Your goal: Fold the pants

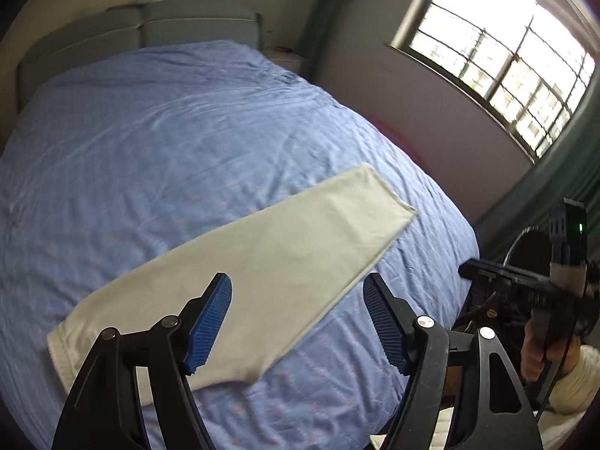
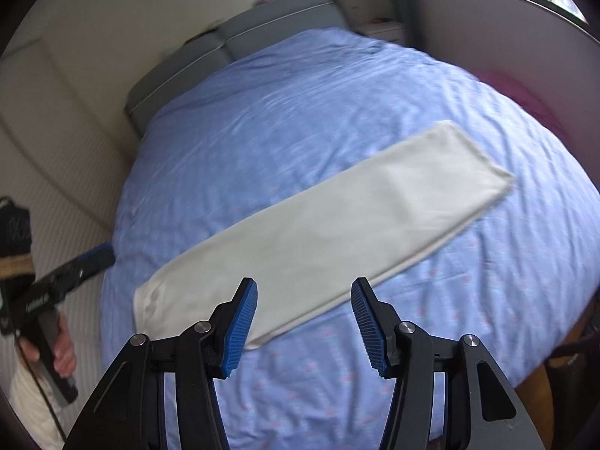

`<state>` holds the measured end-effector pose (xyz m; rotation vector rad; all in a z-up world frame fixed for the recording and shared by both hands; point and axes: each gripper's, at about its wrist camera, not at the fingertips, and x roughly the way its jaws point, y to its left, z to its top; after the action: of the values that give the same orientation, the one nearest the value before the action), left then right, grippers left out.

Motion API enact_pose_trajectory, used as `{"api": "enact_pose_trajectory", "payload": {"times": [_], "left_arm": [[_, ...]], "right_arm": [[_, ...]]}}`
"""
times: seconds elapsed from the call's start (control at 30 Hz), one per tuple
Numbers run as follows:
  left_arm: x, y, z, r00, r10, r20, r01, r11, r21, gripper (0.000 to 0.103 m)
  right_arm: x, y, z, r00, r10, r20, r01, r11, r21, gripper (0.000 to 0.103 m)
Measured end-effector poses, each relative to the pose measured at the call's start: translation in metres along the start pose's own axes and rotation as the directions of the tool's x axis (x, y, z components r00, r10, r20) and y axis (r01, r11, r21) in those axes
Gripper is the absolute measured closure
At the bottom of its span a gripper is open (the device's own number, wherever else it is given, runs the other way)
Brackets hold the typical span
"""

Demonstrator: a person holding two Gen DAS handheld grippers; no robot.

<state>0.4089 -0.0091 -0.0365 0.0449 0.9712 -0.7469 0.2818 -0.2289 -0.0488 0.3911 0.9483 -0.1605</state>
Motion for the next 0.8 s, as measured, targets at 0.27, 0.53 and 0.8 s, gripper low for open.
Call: {"api": "enact_pose_trajectory", "payload": {"times": [0.27, 0.53, 0.8], "left_arm": [[0.066, -0.098, 0.051, 1.0, -0.007, -0.014, 0.007, 1.0, 0.007, 0.026], [0.144, -0.167, 0.102, 0.999, 0.024, -0.031, -0.023, 0.999, 0.039, 0.023], [0.237, -0.197, 0.167, 0.994, 0.01, -0.113, 0.008, 0.986, 0.165, 0.021]], "right_arm": [[-0.003, -0.119, 0.054, 0.999, 0.038, 0.003, -0.038, 0.998, 0.039, 0.049], [0.008, -0.223, 0.106, 0.999, 0.043, -0.001, -0.043, 0.996, 0.082, 0.05], [0.046, -0.294, 0.123, 0.999, 0.027, 0.028, -0.033, 0.967, 0.254, 0.056]]}}
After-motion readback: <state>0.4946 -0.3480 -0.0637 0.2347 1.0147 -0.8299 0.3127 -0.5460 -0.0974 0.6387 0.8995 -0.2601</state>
